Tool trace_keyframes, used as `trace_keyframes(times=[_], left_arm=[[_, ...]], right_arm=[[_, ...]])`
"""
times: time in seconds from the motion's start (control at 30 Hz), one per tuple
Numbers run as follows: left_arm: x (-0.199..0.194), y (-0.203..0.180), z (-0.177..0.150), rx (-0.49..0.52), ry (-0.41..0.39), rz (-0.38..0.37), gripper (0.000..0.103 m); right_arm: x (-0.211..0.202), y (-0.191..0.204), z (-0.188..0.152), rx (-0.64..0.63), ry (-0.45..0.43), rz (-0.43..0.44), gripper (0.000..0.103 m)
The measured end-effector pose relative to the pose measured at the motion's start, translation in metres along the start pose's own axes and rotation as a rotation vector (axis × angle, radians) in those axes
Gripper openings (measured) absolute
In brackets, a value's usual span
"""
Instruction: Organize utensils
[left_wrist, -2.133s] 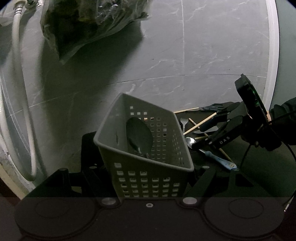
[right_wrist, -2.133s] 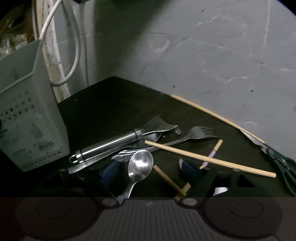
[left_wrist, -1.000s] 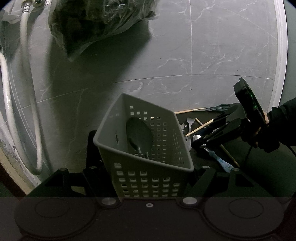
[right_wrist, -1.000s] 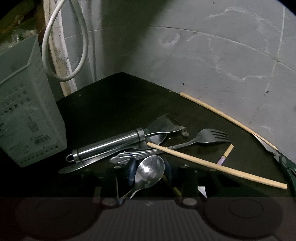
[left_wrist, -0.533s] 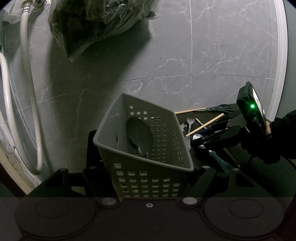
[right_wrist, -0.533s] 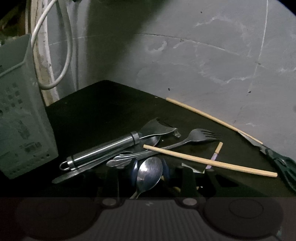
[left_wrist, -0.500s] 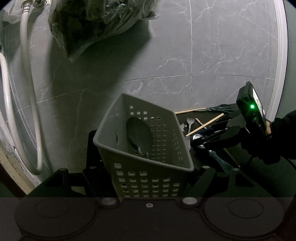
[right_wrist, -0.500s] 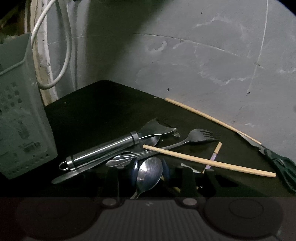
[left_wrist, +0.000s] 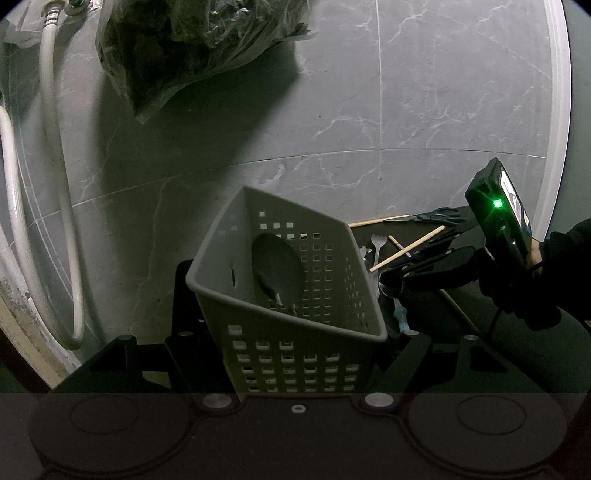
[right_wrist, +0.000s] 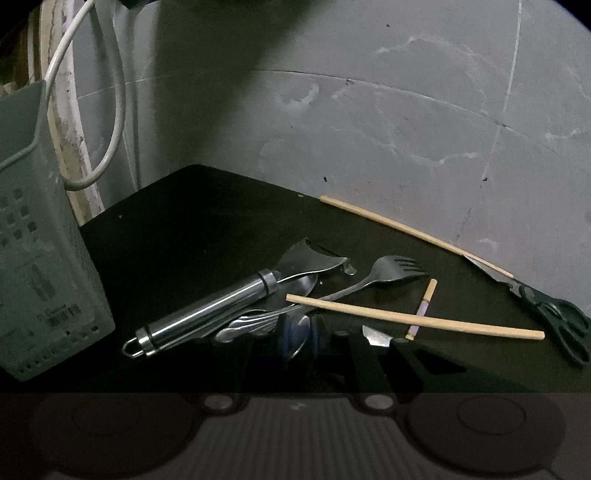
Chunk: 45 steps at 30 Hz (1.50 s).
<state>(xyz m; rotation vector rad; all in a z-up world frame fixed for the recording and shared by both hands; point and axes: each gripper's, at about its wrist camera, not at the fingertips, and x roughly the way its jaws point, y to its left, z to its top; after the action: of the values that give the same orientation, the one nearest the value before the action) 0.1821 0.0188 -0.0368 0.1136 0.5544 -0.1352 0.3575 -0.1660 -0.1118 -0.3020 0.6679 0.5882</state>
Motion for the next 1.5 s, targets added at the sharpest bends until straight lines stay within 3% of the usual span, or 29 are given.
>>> trace_keyframes(times=[0.33,0.73,1.23,1.5], left_arm=[[0.001,0.001,0.0,0.004,-0.003,-0.005,0.077],[0.002,0.002,-0.001,0.016,-0.006,-0.021,0.077],[0.001,0.008,-0.004,0.035,-0.017,-0.052,0.077],[0.0,0.01,-0.004,0.041,-0.019,-0.063,0.077]], right_arm=[[-0.009,-0.007,-0.001,0.11,-0.038,0.04,0.002],[-0.047,-0.015,0.004,0.256,-0.175,0.05,0.002],[-0.101,-0.011,0.013,0.226,-0.335,-0.035,0.002],[-0.128,-0.007,0.039,0.179,-0.442,-0.082,0.002]])
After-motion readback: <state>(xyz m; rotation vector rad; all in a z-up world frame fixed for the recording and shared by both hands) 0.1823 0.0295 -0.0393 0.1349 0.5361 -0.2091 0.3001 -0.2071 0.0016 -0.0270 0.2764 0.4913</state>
